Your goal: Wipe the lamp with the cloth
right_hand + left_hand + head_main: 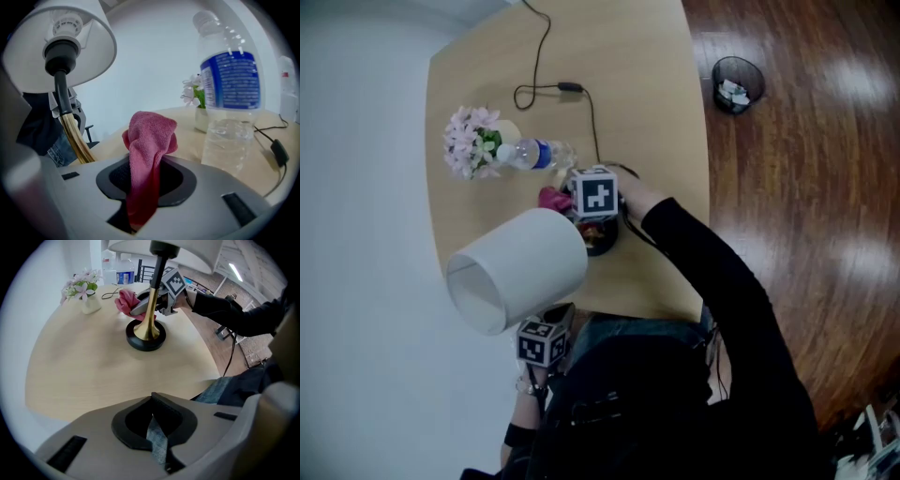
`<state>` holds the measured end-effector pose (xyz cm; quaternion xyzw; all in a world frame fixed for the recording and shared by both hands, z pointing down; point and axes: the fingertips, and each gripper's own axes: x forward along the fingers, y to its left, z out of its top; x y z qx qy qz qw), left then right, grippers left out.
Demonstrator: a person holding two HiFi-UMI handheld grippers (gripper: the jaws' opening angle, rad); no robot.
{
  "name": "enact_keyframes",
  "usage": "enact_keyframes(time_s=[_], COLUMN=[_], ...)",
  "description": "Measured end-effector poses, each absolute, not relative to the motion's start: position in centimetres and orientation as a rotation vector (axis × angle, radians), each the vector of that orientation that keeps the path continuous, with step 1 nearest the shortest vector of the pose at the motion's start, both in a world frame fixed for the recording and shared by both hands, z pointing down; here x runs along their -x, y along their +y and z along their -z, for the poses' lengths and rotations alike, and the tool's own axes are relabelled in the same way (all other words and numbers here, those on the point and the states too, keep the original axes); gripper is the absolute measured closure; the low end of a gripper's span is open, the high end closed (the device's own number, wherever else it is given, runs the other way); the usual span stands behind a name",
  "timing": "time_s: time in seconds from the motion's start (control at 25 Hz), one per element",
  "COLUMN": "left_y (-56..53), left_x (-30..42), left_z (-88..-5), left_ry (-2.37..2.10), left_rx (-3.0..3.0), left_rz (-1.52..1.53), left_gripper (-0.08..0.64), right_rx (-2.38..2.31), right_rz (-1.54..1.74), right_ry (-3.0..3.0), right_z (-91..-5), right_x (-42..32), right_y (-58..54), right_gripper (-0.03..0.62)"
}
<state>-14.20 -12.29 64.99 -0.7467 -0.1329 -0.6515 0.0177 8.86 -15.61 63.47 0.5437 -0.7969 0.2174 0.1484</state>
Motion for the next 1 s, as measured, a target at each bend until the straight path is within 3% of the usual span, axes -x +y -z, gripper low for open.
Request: enact_keyframes(time_s=[0.4,1.0], left_y=[-7.0,-3.7], left_x=[9.6,10.0], left_z=[-64.9,-65.7], left_ry=[-0.625,-0.812], left_rx=[2.287,2.082], left_rz=[1.920,1.858], left_gripper=[0.558,0.558], right_rx=[-1.411,-1.649], right_rz=[-0.627,-0.639], right_ry=[-2.334,-2.162], right_z=[-65.1,-65.5], right_x=[-7.7,-8.7], right_y=[-15.7,-10.6], right_gripper=[0.472,0.476])
